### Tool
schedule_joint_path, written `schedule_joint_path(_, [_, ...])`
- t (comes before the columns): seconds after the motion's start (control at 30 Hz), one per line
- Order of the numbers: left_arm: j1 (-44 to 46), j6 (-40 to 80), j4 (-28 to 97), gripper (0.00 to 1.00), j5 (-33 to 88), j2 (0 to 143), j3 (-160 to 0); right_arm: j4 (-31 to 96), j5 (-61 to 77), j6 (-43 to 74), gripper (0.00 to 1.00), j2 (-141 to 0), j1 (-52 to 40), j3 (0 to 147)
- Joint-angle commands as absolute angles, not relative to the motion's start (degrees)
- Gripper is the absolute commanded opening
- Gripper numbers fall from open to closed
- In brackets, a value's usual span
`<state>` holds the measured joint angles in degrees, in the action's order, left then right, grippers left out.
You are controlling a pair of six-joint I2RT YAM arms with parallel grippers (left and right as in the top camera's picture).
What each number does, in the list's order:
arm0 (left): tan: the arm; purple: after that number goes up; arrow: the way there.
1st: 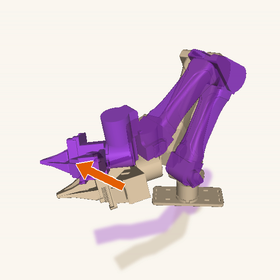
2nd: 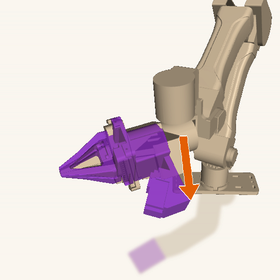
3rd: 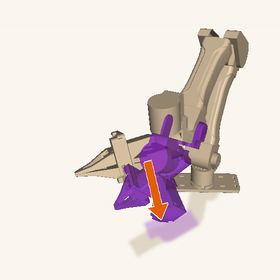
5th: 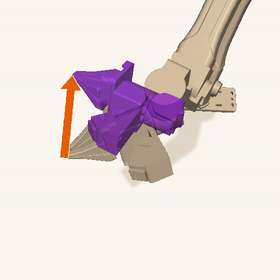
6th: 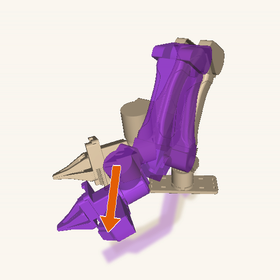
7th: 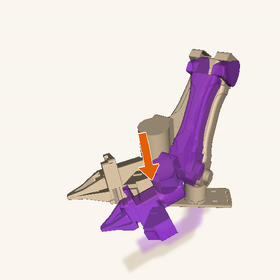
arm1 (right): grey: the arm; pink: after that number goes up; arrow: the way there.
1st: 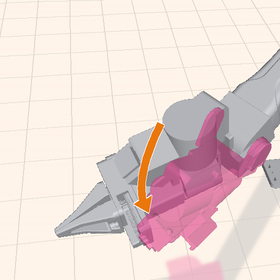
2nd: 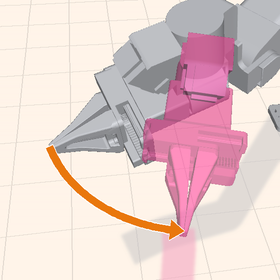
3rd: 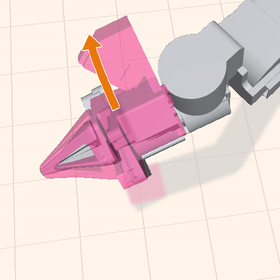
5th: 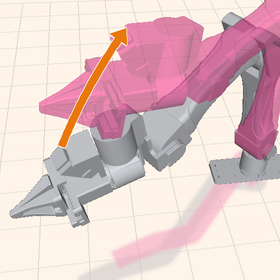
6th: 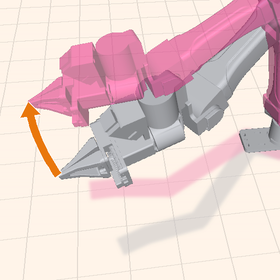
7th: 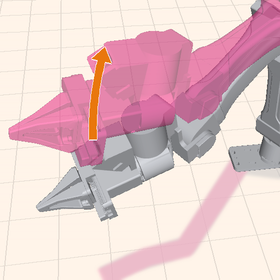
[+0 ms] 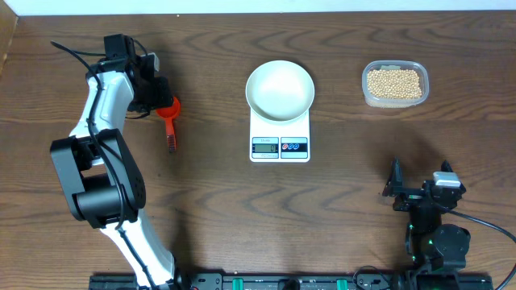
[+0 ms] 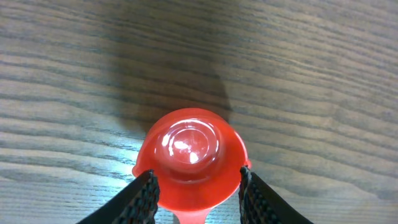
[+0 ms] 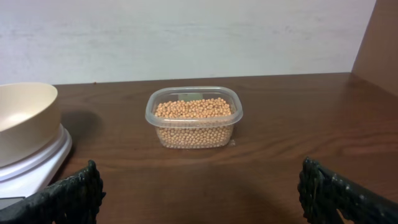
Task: Scoop item into bowl and weigh 50g on scale
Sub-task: 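Close the left gripper on the red scoop's rim and lift it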
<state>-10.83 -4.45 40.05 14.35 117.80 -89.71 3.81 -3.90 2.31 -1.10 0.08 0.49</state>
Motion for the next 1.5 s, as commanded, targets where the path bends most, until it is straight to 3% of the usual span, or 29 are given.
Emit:
schedule_joint_path(0.0, [-10.92, -3.95, 40.38, 0.47, 12.08, 116.57, -91.22, 3.84, -4.36, 2.07, 0.99, -1.02, -0.38, 0.32])
schedule_joint_path(0.2, [-10.92, -1.83, 41.30, 0.57, 5.39, 116.51, -90.17, 3.86, -4.36, 2.07, 0.99, -1.02, -0.36, 0.32])
schedule_joint_path(0.9, [-10.92, -1.78, 39.99, 0.52, 7.05, 121.49, -88.92, 3.86, -4.36, 2.07, 0.99, -1.02, -0.36, 0.32])
schedule_joint_path(1.03, [-10.92, -1.78, 39.99, 0.48, 7.05, 122.80, -88.92, 3.86, -4.36, 2.07, 0.99, -1.02, -0.36, 0.32])
schedule_joint_path(1.47, [-10.92, -1.17, 39.77, 0.19, 8.40, 123.98, -88.95, 3.84, -4.36, 2.07, 0.99, -1.02, -0.36, 0.32])
